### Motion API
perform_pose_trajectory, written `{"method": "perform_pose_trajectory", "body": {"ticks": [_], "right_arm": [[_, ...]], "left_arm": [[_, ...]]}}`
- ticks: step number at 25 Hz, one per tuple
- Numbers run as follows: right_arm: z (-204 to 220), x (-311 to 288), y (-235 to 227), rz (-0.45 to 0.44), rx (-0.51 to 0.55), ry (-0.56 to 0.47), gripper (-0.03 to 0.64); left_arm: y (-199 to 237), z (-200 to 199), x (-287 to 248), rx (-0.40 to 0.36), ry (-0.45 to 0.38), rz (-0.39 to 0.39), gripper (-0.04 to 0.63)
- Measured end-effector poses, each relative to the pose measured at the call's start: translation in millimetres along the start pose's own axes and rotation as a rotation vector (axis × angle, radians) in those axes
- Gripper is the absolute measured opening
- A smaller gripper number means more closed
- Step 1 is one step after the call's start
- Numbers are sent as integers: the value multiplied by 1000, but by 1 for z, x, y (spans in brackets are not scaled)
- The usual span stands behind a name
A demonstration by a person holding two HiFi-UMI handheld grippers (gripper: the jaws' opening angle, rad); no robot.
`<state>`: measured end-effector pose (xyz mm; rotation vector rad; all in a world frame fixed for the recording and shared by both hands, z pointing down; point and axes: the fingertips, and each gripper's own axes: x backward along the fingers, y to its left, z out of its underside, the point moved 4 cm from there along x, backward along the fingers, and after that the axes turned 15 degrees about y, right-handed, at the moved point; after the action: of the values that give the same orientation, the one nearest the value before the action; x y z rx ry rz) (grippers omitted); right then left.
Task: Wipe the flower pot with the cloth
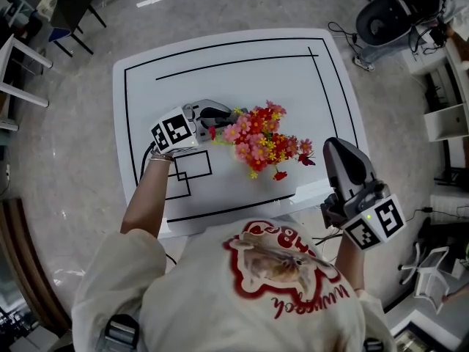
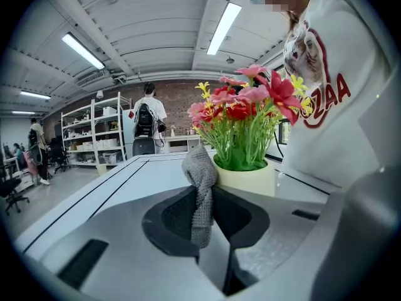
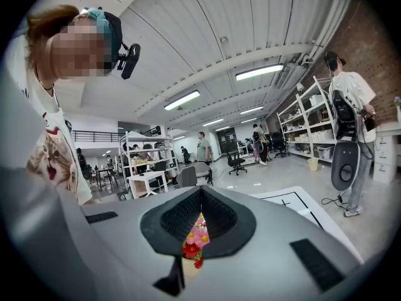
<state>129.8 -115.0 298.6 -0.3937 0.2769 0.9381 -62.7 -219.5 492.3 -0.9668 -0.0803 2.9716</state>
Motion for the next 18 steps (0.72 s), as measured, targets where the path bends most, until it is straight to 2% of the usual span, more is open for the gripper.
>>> {"method": "perform_pose_trajectory", "body": {"ticks": [18], "right_arm": [[12, 9, 5, -31, -2, -4, 2]], "left_arm": [[-10, 9, 8, 40, 19, -59, 72]]}}
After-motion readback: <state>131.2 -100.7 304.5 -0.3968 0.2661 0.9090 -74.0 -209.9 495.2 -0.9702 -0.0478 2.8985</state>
